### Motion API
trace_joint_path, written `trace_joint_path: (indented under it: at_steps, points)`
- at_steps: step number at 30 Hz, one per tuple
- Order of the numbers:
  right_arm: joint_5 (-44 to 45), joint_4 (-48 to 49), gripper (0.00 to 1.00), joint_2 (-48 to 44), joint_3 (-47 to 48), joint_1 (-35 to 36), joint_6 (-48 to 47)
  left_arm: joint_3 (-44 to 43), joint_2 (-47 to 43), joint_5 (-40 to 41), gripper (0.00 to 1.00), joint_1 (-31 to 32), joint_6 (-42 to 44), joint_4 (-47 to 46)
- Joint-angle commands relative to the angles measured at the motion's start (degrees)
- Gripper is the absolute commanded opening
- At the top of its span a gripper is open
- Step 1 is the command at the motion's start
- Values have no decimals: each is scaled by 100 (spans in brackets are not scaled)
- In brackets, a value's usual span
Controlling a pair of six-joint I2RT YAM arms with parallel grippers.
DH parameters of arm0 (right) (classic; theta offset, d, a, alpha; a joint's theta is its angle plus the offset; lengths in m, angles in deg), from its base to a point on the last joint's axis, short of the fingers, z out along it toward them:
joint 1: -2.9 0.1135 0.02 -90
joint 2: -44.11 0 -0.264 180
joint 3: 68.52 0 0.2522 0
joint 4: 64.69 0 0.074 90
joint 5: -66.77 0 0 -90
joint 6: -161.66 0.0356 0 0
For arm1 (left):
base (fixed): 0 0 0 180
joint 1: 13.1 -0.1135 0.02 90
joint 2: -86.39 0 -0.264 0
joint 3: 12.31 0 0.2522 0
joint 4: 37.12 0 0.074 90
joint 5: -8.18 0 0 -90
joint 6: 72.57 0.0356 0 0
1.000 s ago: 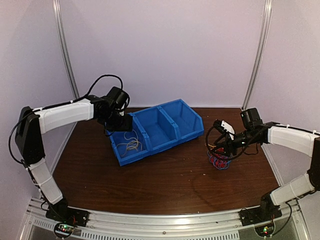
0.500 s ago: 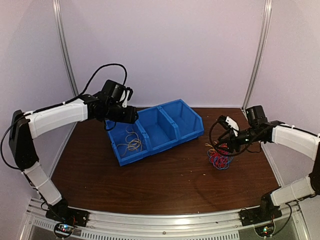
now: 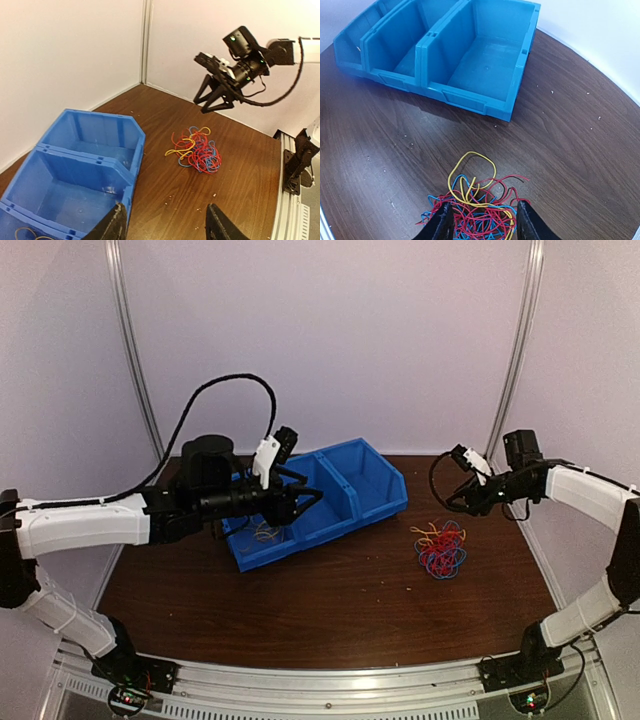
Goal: Untangle the cables
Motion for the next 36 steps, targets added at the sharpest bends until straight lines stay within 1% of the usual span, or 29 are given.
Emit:
trace_joint_path:
  at_steps: [1,3,8,12,14,25,36]
  points:
    - [539,-304,42,344,370,142,-194,488,80,-243,55,217,-339,-1225]
    - [879,-373,39,430,451,347,-348,577,144,-163,55,277,-482,-1309]
    - [2068,-486,33,499,542,1072,-799,676,201,38,55,324,-641,-1260]
    - [2647,-617,30,625,644,1562,-1069,740,101,295,55,328,-692,-1148]
    - [2750,-735,29,762,762,1738,-1105,769,50,387,55,324,-693,-1117]
    - [3311,-1065,29,1423,1114,2139,-1069,958,-125,531,56,328,-807,-1052]
    - [3400,-1184,31,1702,1189,2311,-1046,839,-76,573,56,322,-780,-912]
